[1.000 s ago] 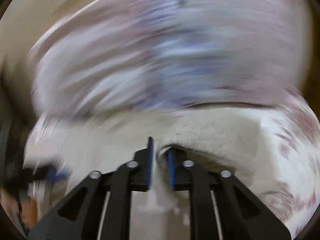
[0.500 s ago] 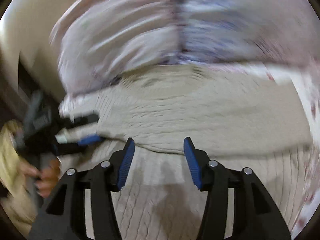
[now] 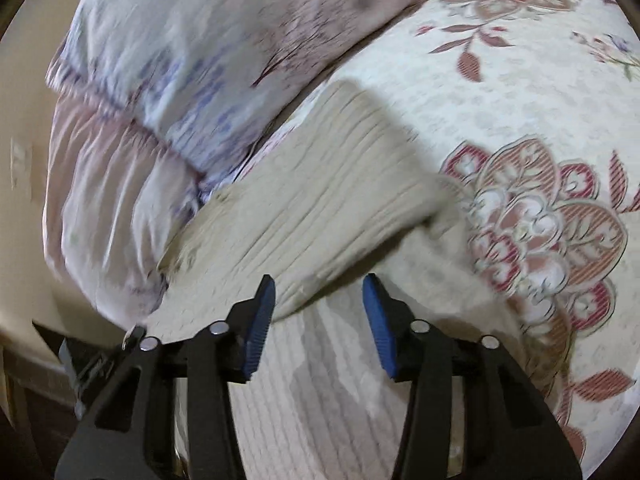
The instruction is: Fold small clothes
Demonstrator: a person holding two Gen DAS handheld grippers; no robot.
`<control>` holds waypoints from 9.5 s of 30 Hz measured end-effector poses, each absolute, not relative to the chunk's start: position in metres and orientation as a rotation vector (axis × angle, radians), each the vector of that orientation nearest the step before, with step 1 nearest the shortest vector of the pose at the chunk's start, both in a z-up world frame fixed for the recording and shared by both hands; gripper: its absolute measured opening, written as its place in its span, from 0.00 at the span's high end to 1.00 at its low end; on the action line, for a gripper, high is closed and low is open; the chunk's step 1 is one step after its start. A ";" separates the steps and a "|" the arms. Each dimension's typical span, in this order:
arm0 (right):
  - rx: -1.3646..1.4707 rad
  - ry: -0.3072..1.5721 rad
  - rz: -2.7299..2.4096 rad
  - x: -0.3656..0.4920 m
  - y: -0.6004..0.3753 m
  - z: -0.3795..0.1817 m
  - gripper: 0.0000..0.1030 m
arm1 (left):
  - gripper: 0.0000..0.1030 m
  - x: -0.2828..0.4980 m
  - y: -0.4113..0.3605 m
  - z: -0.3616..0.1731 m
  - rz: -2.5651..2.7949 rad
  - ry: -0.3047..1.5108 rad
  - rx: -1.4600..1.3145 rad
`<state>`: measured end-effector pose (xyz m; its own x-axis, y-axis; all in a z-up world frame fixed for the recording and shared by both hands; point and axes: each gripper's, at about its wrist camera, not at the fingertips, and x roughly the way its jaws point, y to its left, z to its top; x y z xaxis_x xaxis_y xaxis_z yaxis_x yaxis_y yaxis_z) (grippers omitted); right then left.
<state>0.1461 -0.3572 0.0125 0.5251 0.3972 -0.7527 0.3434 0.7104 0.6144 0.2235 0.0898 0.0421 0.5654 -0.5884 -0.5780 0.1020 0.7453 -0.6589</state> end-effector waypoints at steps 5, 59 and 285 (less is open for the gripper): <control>0.737 1.020 -0.014 0.157 -0.350 0.012 0.93 | 0.93 0.228 0.098 0.020 -0.386 0.964 -0.595; 0.332 1.138 0.305 0.172 -0.217 0.042 0.40 | 0.68 0.109 0.393 -0.017 0.237 0.628 -1.257; 0.076 0.501 0.214 0.086 -0.313 0.149 0.93 | 0.94 0.135 0.131 0.133 -0.315 0.558 -0.280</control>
<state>0.0860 -0.3134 0.1490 0.8552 0.2218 -0.4683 -0.1846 0.9749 0.1247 0.1346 0.1307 0.1335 0.8030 -0.3653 -0.4708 0.2155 0.9146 -0.3421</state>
